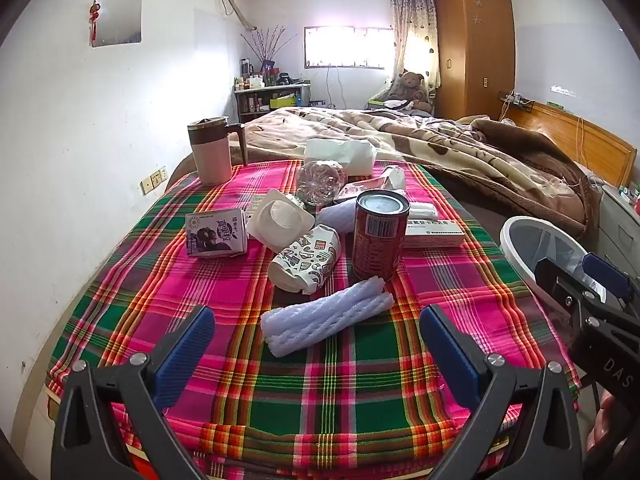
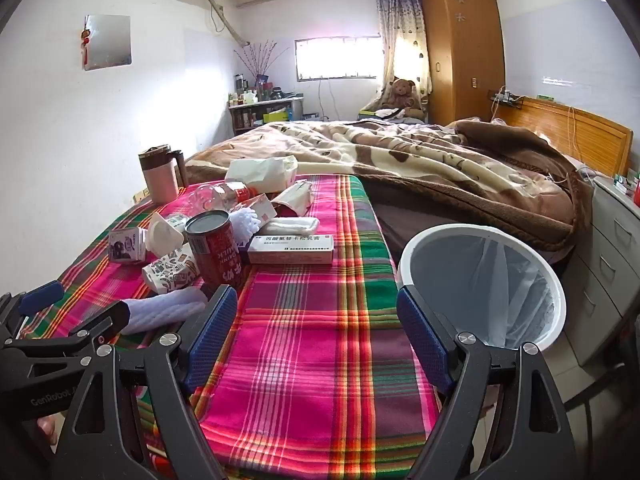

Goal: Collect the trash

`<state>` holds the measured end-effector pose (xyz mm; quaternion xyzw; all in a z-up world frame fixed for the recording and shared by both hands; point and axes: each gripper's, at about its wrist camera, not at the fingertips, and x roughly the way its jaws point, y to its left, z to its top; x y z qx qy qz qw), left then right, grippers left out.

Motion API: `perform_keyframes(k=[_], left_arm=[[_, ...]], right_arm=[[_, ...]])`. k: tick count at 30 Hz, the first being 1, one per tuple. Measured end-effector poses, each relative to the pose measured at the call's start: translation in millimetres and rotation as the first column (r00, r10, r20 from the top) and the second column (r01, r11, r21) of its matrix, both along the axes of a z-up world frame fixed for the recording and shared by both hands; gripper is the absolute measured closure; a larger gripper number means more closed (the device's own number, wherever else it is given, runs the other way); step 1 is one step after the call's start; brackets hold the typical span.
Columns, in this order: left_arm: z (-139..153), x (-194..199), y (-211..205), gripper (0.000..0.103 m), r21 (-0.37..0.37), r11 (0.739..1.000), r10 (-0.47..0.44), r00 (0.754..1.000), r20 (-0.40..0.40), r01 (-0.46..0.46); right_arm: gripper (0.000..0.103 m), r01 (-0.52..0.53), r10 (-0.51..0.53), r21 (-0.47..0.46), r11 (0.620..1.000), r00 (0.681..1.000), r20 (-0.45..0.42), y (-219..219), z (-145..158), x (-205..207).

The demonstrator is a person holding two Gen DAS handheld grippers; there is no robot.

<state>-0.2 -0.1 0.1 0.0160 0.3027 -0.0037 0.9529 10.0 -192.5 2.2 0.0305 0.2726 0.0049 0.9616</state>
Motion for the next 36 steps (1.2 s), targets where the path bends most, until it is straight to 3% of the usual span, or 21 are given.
perform_keyframes(k=[36], left_arm=[[-2.6, -3.4, -2.5, 0.0, -0.008, 1.0, -0.001, 1.0, -0.015, 0.001]], right_arm=[[0.02, 0.001, -0.001, 0.008, 1.0, 1.0, 0.002, 0.8, -2.0, -0.8]])
